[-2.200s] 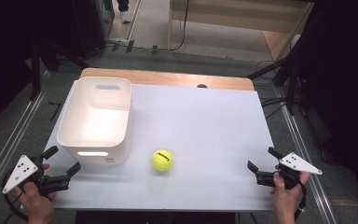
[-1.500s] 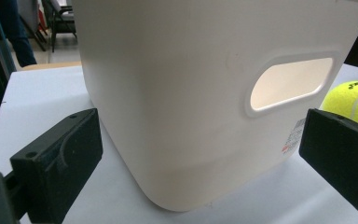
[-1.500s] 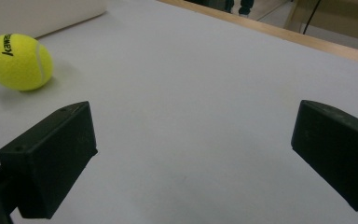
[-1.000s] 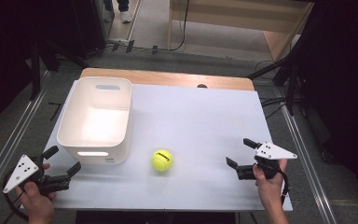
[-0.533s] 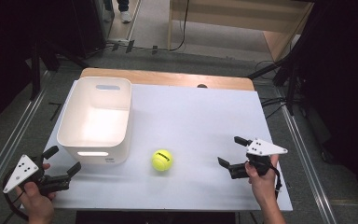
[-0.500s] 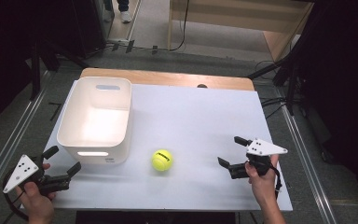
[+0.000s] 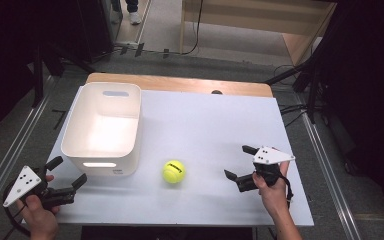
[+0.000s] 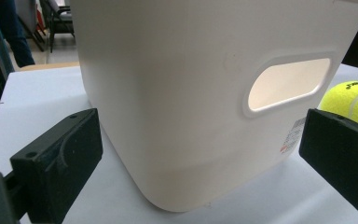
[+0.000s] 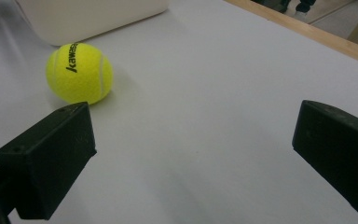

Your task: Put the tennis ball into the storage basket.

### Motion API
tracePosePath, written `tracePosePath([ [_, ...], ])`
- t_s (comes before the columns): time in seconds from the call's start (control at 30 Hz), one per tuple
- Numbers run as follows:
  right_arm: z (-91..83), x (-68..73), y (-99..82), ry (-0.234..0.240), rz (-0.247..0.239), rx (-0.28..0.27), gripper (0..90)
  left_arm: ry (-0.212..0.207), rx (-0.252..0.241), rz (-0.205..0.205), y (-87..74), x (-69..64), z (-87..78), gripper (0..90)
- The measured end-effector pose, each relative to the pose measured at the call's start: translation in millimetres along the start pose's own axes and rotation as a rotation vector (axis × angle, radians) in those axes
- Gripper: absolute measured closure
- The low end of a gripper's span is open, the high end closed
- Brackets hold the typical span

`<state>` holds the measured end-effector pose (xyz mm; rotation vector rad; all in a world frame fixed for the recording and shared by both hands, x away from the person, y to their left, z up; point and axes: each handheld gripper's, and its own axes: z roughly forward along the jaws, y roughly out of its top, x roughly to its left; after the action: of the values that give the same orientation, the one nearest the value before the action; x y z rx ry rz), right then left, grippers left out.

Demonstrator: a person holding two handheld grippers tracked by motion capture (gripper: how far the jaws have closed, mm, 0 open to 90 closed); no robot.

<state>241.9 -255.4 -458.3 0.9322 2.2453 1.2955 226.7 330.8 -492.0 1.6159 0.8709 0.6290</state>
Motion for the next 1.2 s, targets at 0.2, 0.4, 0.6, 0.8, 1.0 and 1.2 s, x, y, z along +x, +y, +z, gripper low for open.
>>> tracePosePath([
  [0.2,8.3,4.8,4.1,0.014,-0.010,0.009,0.0,0.000,-0.001,-0.002,0.0,0.0,0.0,0.0],
  [0.4,16.4,9.0,7.6,0.032,-0.020,0.019,0.0,0.001,-0.001,-0.006,-0.1,-0.2,-0.1,0.0],
  [0.6,23.4,13.0,10.8,0.054,-0.031,0.031,0.0,0.001,-0.002,-0.005,0.0,0.0,-0.1,0.0],
  [0.8,33.2,19.4,15.5,0.083,-0.050,0.049,0.0,0.001,-0.003,-0.007,0.0,0.0,-0.1,0.0],
  [1.0,38.6,23.5,18.0,0.098,-0.059,0.057,0.0,0.000,-0.002,-0.005,0.0,0.1,-0.2,0.0],
  [1.2,45.4,27.7,19.8,0.116,-0.066,0.068,0.0,-0.002,-0.002,-0.005,0.0,0.1,0.0,0.0],
])
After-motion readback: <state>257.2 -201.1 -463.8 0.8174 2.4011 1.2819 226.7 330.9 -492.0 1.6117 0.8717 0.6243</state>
